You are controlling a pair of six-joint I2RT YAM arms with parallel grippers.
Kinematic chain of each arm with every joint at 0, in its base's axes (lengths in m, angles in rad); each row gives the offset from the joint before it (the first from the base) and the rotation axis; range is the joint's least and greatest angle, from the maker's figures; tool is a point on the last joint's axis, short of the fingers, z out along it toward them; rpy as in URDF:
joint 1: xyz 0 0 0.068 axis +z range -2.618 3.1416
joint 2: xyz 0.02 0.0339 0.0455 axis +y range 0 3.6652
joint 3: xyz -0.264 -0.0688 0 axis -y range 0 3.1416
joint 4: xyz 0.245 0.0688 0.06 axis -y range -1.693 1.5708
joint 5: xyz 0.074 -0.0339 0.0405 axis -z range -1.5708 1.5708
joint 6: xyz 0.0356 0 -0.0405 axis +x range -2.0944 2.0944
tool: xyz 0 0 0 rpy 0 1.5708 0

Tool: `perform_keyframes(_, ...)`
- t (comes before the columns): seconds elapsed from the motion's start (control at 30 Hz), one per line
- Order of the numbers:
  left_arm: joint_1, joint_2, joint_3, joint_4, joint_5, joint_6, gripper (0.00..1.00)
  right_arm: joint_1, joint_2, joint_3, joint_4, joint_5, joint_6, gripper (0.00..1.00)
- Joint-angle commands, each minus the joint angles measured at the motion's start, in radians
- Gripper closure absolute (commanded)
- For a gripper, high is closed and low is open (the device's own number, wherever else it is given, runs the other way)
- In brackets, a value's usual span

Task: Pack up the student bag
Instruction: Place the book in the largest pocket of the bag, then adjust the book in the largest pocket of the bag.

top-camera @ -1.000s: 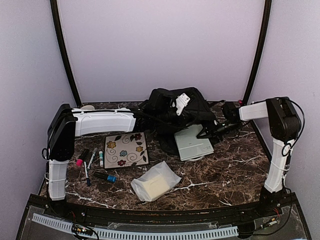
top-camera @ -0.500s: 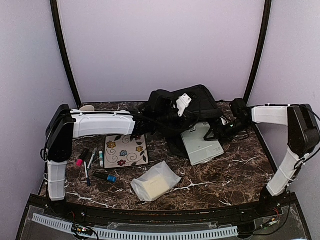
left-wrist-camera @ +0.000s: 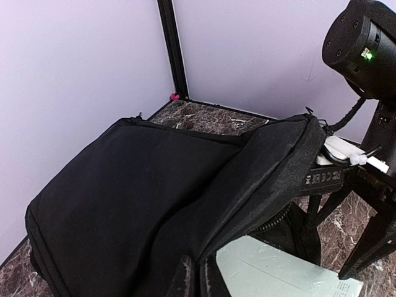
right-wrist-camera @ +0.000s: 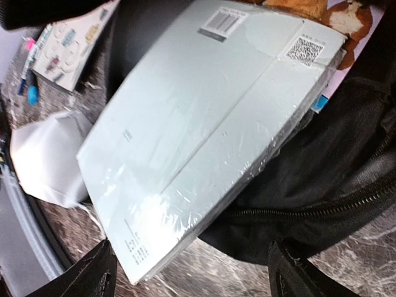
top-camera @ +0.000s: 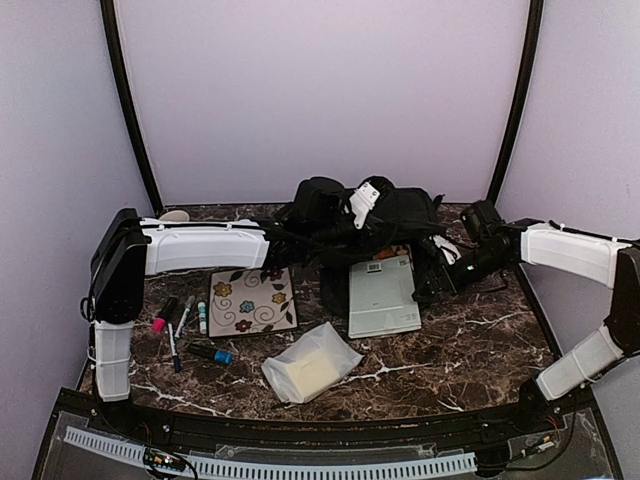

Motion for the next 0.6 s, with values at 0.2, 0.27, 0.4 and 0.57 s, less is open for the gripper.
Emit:
perform_keyframes(0.2,0.016,-0.085,0.008,0.09,0.006,-0.05,1.0,0.128,-0.111,-0.053,-0.113,0.088,-0.336,0.29)
perform_keyframes(0.27,0.017,-0.085,0.01,0.089,0.01,-0.056,1.0,0.163,-0.125,-0.066,-0.123,0.056,-0.401,0.3)
perform_keyframes(0.4,0.017,-0.085,0.017,0.077,0.02,-0.064,1.0,0.223,-0.098,-0.047,-0.157,0.058,-0.477,0.39)
perform_keyframes(0.57,0.018,-0.084,0.033,0.062,0.028,-0.067,1.0,0.309,-0.079,-0.054,-0.033,0.267,-0.466,0.47)
